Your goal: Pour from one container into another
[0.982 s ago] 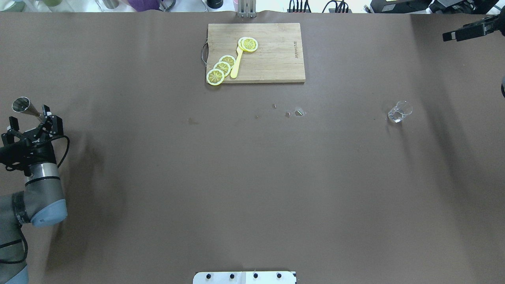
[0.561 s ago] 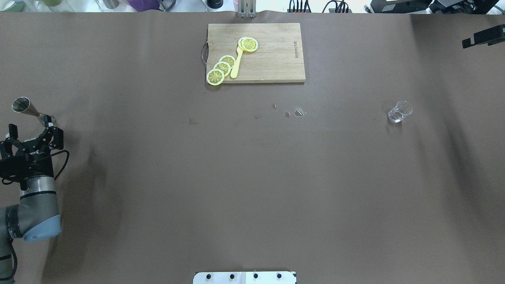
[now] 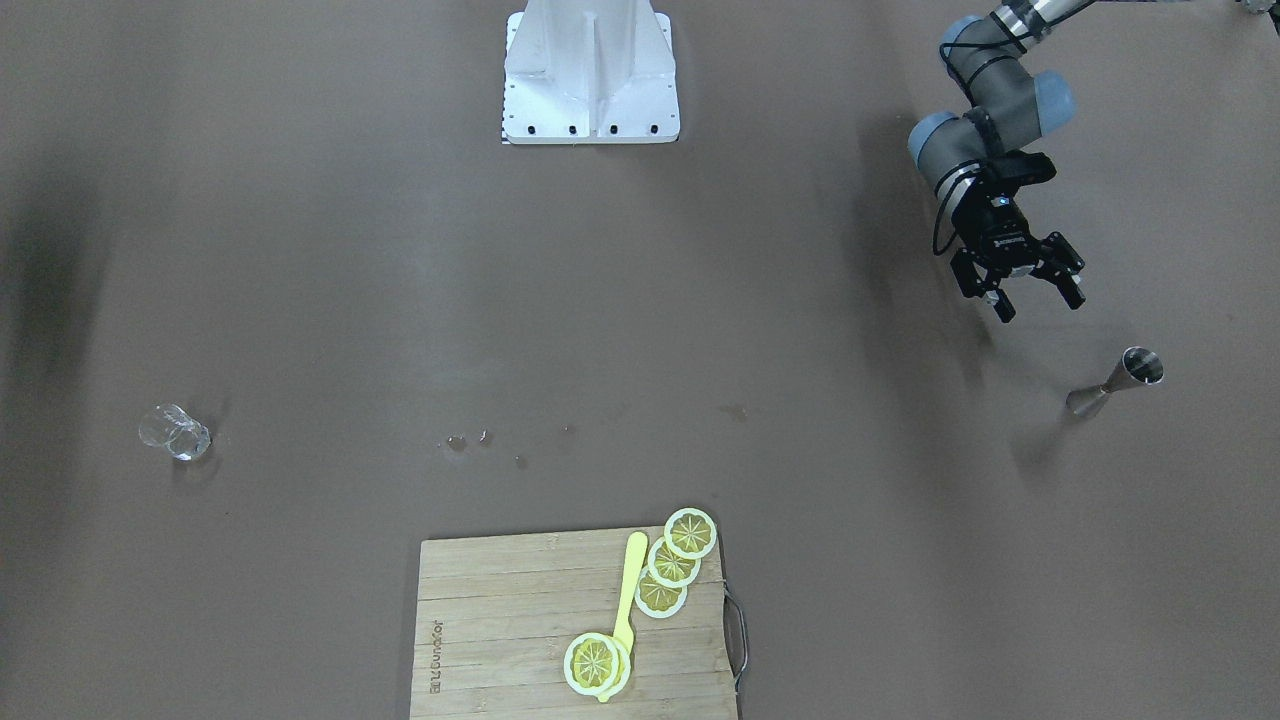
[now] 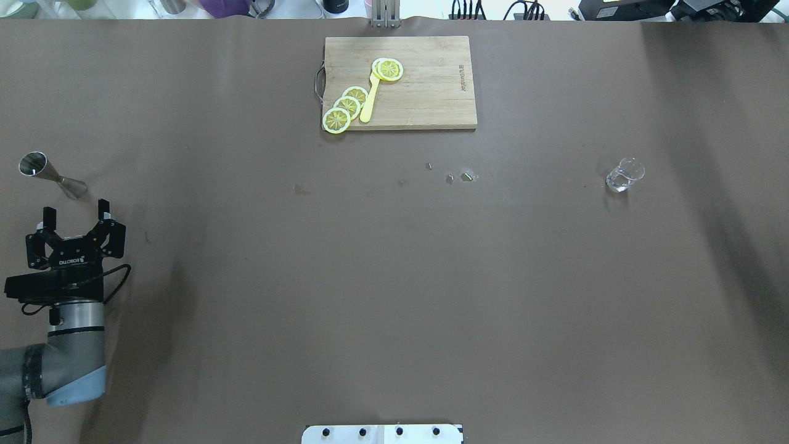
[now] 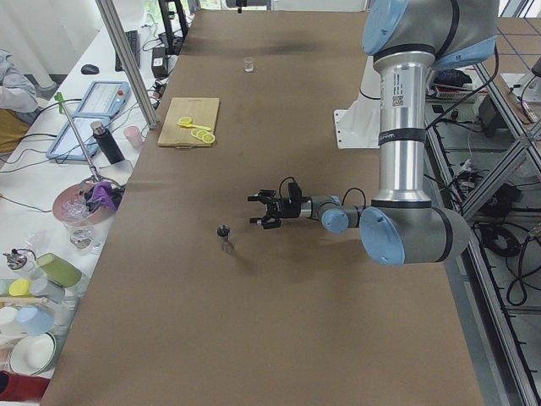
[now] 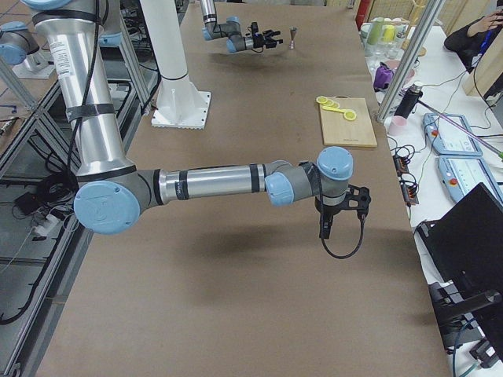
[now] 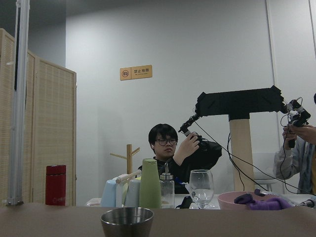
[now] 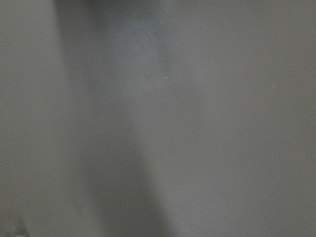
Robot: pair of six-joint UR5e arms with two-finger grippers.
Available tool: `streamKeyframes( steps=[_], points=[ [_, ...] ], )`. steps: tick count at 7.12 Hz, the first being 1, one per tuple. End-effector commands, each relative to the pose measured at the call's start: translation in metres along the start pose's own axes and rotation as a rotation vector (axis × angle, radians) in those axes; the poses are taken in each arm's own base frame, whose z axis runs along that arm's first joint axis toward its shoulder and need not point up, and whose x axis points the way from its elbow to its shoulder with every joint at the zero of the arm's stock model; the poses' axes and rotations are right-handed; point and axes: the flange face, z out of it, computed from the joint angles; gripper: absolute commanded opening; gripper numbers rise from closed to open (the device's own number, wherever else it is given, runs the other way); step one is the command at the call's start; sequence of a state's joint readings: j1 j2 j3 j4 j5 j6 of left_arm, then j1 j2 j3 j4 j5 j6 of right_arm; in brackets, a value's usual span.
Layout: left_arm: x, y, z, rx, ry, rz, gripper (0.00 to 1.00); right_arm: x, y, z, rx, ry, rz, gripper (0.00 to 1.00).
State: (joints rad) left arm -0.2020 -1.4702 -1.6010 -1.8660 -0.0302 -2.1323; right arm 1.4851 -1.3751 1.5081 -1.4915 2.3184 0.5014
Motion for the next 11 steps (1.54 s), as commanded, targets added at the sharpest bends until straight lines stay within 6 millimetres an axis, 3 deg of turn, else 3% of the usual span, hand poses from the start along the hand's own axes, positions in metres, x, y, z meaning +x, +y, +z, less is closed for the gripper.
streamKeyframes(
  steps=[1, 2, 4, 5, 6, 8, 9, 11],
  points=[
    [0.054, -0.015, -0.030, -0.120, 0.012, 0.090, 1.00, 0.025, 0.010, -0.004, -0.026, 0.080, 0.079, 1.00],
    [0.078, -0.028, -0.033, -0.213, 0.005, 0.239, 1.00, 0.029, 0.009, 0.003, -0.047, 0.082, 0.094, 1.00],
    [0.146, -0.067, -0.038, -0.368, 0.088, 0.298, 1.00, 0.015, 0.012, 0.009, -0.076, 0.073, 0.083, 1.00],
    [0.179, -0.108, -0.037, -0.433, 0.217, 0.284, 1.00, 0.016, 0.020, -0.002, -0.062, 0.057, 0.078, 1.00],
    [0.189, -0.151, 0.005, -0.423, 0.261, 0.246, 1.00, 0.020, 0.035, -0.007, -0.060, 0.044, 0.078, 1.00],
    [0.199, -0.189, 0.075, -0.592, 0.367, 0.168, 1.00, 0.014, 0.032, -0.011, -0.063, 0.043, 0.078, 1.00],
    [0.187, -0.209, 0.114, -0.693, 0.414, 0.135, 1.00, 0.016, 0.031, -0.015, -0.057, 0.041, 0.082, 1.00],
    [0.105, -0.227, 0.191, -1.021, 0.391, 0.123, 1.00, 0.021, 0.038, -0.025, -0.052, 0.043, 0.096, 1.00]
  ],
)
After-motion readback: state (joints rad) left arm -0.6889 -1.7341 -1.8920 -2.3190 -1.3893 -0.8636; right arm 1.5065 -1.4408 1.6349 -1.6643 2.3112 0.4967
